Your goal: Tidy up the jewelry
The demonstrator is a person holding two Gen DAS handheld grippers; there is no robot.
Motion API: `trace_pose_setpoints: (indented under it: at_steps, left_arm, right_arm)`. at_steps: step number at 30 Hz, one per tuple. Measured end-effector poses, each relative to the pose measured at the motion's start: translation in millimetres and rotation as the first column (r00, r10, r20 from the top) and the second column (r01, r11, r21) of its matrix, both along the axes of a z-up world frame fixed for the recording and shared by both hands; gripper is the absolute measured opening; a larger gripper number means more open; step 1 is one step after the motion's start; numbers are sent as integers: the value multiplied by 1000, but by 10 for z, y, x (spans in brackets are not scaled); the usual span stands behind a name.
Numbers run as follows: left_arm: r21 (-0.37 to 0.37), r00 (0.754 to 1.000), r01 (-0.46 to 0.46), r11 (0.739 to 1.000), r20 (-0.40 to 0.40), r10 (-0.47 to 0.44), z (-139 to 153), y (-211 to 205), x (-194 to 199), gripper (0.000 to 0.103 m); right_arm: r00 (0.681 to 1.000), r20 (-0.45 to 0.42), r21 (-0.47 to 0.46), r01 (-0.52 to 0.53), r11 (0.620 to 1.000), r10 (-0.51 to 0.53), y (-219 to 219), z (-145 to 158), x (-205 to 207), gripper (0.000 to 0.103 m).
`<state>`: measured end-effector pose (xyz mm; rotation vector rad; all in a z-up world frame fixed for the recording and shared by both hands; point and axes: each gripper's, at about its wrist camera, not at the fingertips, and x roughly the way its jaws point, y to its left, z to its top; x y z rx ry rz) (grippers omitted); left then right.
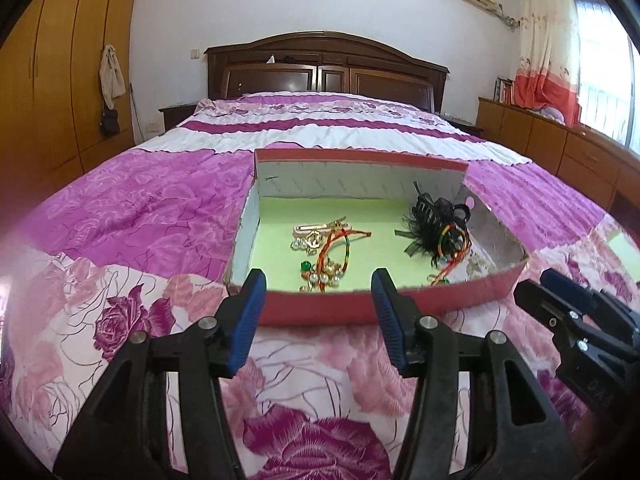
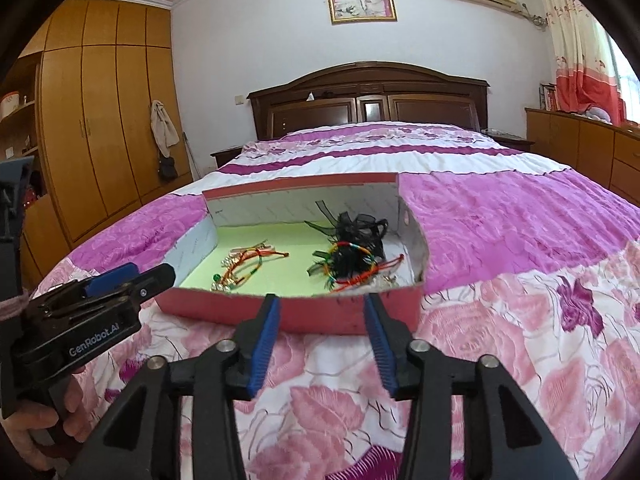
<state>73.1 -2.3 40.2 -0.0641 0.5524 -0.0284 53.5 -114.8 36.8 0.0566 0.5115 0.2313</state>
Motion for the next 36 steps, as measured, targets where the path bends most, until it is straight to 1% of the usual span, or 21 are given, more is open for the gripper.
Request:
trace_pose_setpoints:
  at_steps: [10, 17, 36]
  left_arm:
    - [37, 1000, 5, 999, -11, -5, -152, -108, -97, 56]
    - [52, 1000, 4, 999, -7, -3, -173, -140, -119, 58]
    - [50, 1000, -5, 999, -13, 5, -199, -126, -108, 58]
  right_arm:
    - [998, 8, -12, 64, 998, -64, -67, -109, -90, 60]
    - [997, -16, -7, 78, 997, -78, -102, -197, -101, 61]
    - [997, -19, -6, 78, 997, -78, -92, -202, -101, 61]
